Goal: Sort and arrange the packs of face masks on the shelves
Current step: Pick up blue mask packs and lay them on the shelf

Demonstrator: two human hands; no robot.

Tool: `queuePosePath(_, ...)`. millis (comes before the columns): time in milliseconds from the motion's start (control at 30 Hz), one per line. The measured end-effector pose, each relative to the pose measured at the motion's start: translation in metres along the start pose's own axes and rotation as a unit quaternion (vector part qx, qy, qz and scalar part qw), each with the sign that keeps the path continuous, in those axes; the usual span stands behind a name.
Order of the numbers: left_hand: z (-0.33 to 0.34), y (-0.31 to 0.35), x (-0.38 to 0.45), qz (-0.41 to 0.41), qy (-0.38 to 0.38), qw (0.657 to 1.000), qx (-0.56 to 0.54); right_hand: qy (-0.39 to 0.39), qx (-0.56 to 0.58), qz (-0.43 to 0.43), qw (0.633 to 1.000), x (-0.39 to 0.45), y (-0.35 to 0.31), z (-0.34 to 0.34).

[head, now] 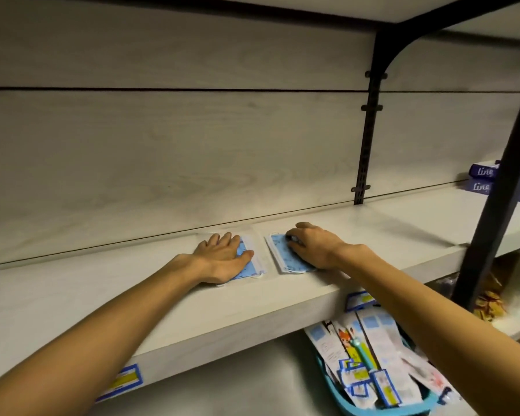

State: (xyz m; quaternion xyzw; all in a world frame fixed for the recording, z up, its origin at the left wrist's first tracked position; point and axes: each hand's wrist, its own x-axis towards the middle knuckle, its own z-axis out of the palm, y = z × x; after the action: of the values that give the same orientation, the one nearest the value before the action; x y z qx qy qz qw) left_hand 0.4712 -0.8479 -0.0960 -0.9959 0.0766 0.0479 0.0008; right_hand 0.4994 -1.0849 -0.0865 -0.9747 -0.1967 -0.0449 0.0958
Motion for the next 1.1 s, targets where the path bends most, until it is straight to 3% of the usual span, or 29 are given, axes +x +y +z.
queuePosePath(233,-0.010,0.088,0.033,0.057,0.114,0.992,-0.001,0.052,-0.045,-0.005,0.998,-0.017,0.091,-0.019)
queuePosePath(333,-0.008,0.117,0.045,0.052,0.112,0.992,-0.005,0.087,-0.027,0.003,0.996,-0.022,0.122,-0.028)
queuePosePath(533,-0.003,0.147,0.055,0.038,0.122,0.991,-0.034,0.071,0.008,0.034,0.997,-0.024,0.163,-0.035)
queuePosePath(633,-0.006,0.152,0.059,0.008,0.093,0.983,-0.159,0.075,0.035,0.064,0.995,-0.021,0.177,-0.036)
queuePosePath(733,-0.010,0.147,0.060,-0.024,0.101,0.940,-0.326,0.093,0.063,0.092,0.989,-0.017,0.183,-0.036)
queuePosePath(867,-0.022,0.124,0.042,-0.039,0.174,0.948,-0.264,0.156,0.114,0.099,0.976,-0.019,0.170,-0.042)
queuePosePath(1100,-0.029,0.072,-0.026,-0.076,0.149,0.985,-0.032,0.191,0.157,-0.024,0.969,-0.023,0.082,-0.034)
